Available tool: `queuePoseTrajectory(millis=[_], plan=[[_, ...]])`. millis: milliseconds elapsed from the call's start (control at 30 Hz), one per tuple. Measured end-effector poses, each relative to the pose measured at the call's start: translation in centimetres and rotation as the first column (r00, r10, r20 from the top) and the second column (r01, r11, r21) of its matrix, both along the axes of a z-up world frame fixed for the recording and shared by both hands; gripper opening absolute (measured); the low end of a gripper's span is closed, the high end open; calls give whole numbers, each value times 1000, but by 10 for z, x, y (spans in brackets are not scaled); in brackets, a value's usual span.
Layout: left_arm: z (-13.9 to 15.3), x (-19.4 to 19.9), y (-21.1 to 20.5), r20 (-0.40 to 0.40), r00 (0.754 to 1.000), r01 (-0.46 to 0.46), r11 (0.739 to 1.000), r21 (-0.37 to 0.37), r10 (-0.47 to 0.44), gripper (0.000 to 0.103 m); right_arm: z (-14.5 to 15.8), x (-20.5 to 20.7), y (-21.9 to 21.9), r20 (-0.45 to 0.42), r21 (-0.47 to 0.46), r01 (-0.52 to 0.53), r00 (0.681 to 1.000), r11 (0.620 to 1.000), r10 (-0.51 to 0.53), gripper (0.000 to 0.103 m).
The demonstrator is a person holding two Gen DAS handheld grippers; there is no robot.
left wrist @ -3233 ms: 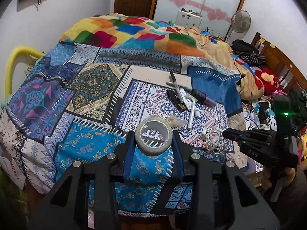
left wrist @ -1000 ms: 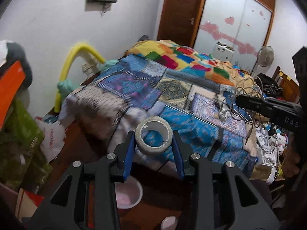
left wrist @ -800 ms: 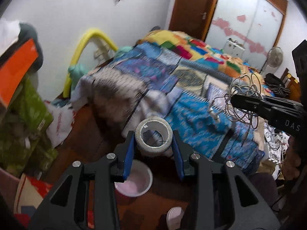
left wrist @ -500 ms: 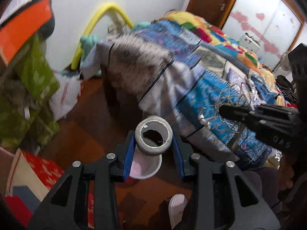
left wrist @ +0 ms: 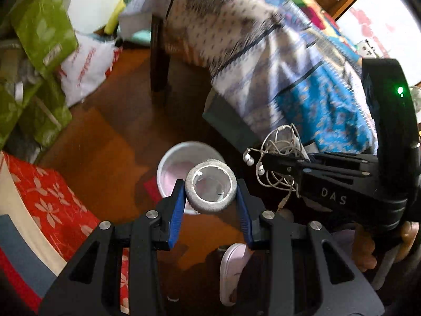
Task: Collect trash
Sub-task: 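Carry the tape roll and earphone cable with both tools over the white floor bin, then open both tools to drop the tape roll and cable into the bin, then move both tools back to the items on the bedspread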
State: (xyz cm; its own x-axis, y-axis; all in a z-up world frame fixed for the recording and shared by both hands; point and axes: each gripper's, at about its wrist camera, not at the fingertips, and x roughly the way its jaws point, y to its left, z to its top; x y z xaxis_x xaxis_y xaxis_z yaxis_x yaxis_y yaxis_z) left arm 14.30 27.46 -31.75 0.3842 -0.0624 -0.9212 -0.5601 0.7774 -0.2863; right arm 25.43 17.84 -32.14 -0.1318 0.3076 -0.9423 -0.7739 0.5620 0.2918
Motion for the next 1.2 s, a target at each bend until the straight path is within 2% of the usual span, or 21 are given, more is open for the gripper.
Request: queuePoseTrajectory(millis=[167,233,267,300,667,733,767,800,833,1033,1200], plan=[[-26,4,4,-68,998,-7,999,-37,4,37,-18,5,12,-48,-27,-6,999,1000,4,13],[-32,6,5,-81,997,-3,999,-47,-1,37,-22,8,16,-80,-20,-7,997,1000,5,22],[-35,8,6,-86,996,-3,999,-53,-1,37,-23,9,17,-98,-19,-5,995,1000,3,33],[-38,9,7,-92,996,-5,998,-60,0,37,-25,10,18,-102,-21,2,995,1000,-4,37],[-58,25,12,-125,992,4,994,-110,-17,37,-17,21,14,-55,-36,-5,998,999,3,39],[-61,31,11,-137,990,4,993,-117,-21,43,-12,23,11,-39,-32,1,999,999,-3,39],[-62,34,12,-153,988,1,993,-119,-19,53,-9,23,9,-32,-30,1,999,1000,-2,39],[-63,35,12,-158,987,-2,993,-121,-17,58,-7,23,8,-24,-29,0,1000,1000,-1,39],[-63,36,12,-157,988,-4,993,-121,-15,59,-4,23,6,-14,-27,-2,1000,1000,2,39],[-49,36,6,-140,990,12,996,-90,-25,59,13,25,-9,21,-3,5,1000,1000,-5,39],[-17,28,-1,-92,996,8,1000,-24,-11,59,32,23,-24,52,28,20,998,999,-21,39]])
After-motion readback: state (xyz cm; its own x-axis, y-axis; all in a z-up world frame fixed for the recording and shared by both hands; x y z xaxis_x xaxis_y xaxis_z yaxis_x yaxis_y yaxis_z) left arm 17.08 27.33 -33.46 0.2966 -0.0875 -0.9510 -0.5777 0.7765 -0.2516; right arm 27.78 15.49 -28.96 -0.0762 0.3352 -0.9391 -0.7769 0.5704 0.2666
